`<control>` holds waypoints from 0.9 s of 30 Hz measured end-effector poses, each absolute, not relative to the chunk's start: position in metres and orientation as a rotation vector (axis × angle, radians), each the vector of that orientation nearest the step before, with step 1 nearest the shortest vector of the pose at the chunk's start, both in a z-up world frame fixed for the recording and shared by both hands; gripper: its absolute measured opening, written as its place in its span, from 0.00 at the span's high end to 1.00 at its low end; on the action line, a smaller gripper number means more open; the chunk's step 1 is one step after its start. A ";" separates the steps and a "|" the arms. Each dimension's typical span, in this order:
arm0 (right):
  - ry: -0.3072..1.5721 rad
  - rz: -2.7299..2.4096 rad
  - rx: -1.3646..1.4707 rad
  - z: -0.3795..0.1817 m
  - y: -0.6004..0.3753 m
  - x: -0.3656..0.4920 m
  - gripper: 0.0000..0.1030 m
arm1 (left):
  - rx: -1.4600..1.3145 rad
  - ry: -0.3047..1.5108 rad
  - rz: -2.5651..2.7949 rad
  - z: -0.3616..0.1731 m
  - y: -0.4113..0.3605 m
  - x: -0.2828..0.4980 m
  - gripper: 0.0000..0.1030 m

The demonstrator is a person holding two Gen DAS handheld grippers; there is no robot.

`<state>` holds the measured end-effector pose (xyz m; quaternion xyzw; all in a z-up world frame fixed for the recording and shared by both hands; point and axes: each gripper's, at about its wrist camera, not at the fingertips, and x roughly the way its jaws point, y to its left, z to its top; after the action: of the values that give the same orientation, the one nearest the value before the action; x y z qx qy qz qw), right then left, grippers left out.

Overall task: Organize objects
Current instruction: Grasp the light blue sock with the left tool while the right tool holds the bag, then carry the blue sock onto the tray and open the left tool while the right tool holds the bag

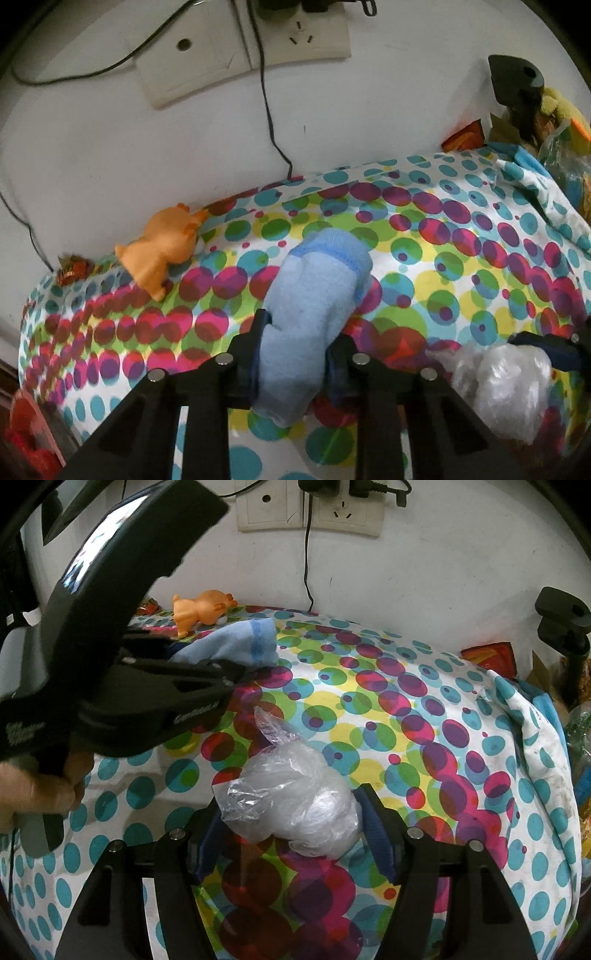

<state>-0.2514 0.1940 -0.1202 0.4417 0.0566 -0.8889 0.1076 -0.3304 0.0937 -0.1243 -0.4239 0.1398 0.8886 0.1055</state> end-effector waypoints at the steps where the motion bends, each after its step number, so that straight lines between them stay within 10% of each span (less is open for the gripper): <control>1: 0.167 -2.616 1.300 -0.120 0.194 -0.251 0.37 | -1.255 0.392 2.627 -0.124 0.092 -0.327 0.74; 27: 0.166 -2.617 1.301 -0.120 0.193 -0.252 0.37 | -1.248 0.177 2.703 -0.126 0.053 -0.214 0.74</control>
<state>-0.2521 0.1934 -0.1196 0.4420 0.0565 -0.8888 0.1070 -0.2137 0.0531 -0.1261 -0.4171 0.0591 0.9035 0.0793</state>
